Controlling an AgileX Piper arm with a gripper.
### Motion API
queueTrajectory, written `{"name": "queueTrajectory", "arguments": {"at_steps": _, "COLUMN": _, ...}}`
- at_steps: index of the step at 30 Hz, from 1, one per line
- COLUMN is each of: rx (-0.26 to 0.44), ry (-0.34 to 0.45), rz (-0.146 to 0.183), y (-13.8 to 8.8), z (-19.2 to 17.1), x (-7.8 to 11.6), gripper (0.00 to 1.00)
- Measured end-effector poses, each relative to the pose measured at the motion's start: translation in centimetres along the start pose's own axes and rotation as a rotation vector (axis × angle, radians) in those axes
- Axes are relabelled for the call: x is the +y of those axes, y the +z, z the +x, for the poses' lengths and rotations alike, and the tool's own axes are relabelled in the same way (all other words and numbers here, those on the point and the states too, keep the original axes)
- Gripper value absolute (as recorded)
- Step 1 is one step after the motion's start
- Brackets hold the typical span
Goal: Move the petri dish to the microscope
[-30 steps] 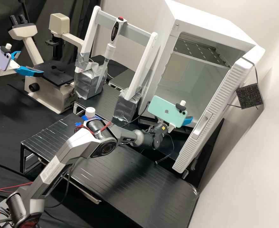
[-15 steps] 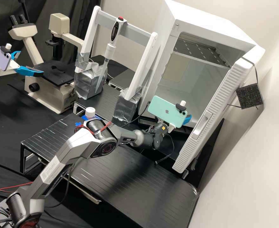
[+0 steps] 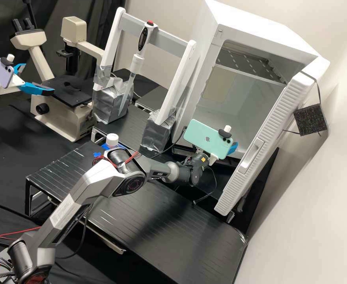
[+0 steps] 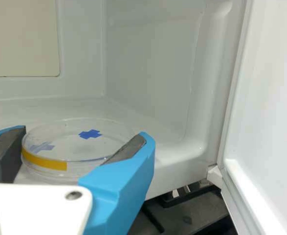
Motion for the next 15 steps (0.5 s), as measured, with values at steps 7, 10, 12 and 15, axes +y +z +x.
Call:
{"name": "queueTrajectory", "arguments": {"at_steps": 7, "rx": -0.005, "ry": -0.008, "rz": 0.005, "y": -0.3, "z": -0.7, "x": -0.1, "gripper": 0.00}}
{"name": "queueTrajectory", "arguments": {"at_steps": 10, "rx": 0.001, "ry": -0.010, "rz": 0.007, "y": -0.9, "z": -1.3, "x": 0.0, "gripper": 0.00}}
{"name": "queueTrajectory", "arguments": {"at_steps": 12, "rx": 0.010, "ry": -0.010, "rz": 0.009, "y": -1.4, "z": -1.9, "x": 0.1, "gripper": 0.00}}
{"name": "queueTrajectory", "arguments": {"at_steps": 15, "rx": 0.028, "ry": -0.005, "rz": 0.012, "y": -2.0, "z": -3.2, "x": 0.5, "gripper": 0.00}}
